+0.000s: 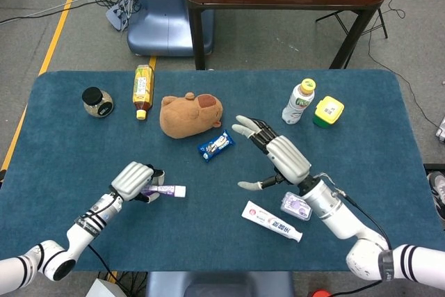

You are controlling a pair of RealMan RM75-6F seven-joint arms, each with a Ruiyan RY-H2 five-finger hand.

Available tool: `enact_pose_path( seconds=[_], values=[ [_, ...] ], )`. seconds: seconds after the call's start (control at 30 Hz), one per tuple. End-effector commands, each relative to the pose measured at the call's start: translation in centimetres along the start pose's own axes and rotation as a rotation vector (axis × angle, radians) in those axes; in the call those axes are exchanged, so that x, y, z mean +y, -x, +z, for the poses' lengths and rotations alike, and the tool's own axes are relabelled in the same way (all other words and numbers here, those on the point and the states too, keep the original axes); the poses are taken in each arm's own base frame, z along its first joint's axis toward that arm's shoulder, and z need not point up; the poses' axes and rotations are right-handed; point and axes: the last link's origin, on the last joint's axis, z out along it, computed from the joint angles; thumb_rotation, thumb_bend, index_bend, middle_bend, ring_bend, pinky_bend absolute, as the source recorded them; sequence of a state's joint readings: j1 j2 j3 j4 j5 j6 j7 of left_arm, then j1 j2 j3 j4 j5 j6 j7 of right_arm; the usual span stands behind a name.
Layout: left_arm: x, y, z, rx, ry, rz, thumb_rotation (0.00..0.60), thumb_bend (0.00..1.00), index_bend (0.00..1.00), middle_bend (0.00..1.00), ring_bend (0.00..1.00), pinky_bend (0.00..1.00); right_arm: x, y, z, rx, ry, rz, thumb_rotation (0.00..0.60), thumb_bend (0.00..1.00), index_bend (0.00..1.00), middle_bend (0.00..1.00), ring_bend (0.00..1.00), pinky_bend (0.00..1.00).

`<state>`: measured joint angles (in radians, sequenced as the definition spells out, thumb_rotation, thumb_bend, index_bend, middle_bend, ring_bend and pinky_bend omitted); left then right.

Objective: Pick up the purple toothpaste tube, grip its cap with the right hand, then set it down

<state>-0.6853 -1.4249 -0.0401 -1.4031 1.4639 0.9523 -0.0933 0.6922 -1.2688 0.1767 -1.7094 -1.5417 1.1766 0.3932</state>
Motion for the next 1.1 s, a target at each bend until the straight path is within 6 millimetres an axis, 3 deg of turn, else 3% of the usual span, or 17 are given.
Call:
enact_pose_path(
  seconds=[0.03,0.27,0.47,0.57,0.77,1.1],
  values=[
    [-0.1,0.4,0.2,-0.019,-0.012,0.014,0.600,0.44,0.44,0.51,0.41,0.54,0.5,-0.6,-0.7,0.000,0.021,-0.031,0.447,0.00,0.00,0.00,0.00,0.00],
    [-0.5,0.3,-0.2,-0.025,-0.049,0.015,0.600,0.43,0.28,0.39,0.34,0.49,2.0,-2.3,-2.5,0.007,0.083,-0.119,0.448,0.00,0.00,0.00,0.00,0.00],
    [-1.1,-0.5,-1.4,0.019,-0.083,-0.010,0.600,0.43,0.25,0.34,0.30,0.42,3.1,-3.6,-5.0,0.020,0.157,-0.241,0.450,0.00,0.00,0.00,0.00,0.00],
    [-1.5,-1.2,-2.6,0.084,-0.107,-0.030,0.600,0.43,0.25,0.34,0.30,0.41,3.8,-4.2,-7.0,0.029,0.219,-0.331,0.476,0.00,0.00,0.00,0.00,0.00],
    [-2.3,-2.8,-5.7,0.219,-0.185,-0.045,0.600,0.43,0.25,0.34,0.30,0.41,4.8,-5.3,-11.8,0.081,0.359,-0.462,0.599,0.01,0.00,0.00,0.00,0.00],
    [-3.6,-3.5,-11.4,0.352,-0.356,0.061,0.600,0.43,0.26,0.34,0.30,0.41,6.0,-5.5,-19.4,0.166,0.571,-0.566,0.600,0.05,0.00,0.00,0.00,0.00]
  ],
)
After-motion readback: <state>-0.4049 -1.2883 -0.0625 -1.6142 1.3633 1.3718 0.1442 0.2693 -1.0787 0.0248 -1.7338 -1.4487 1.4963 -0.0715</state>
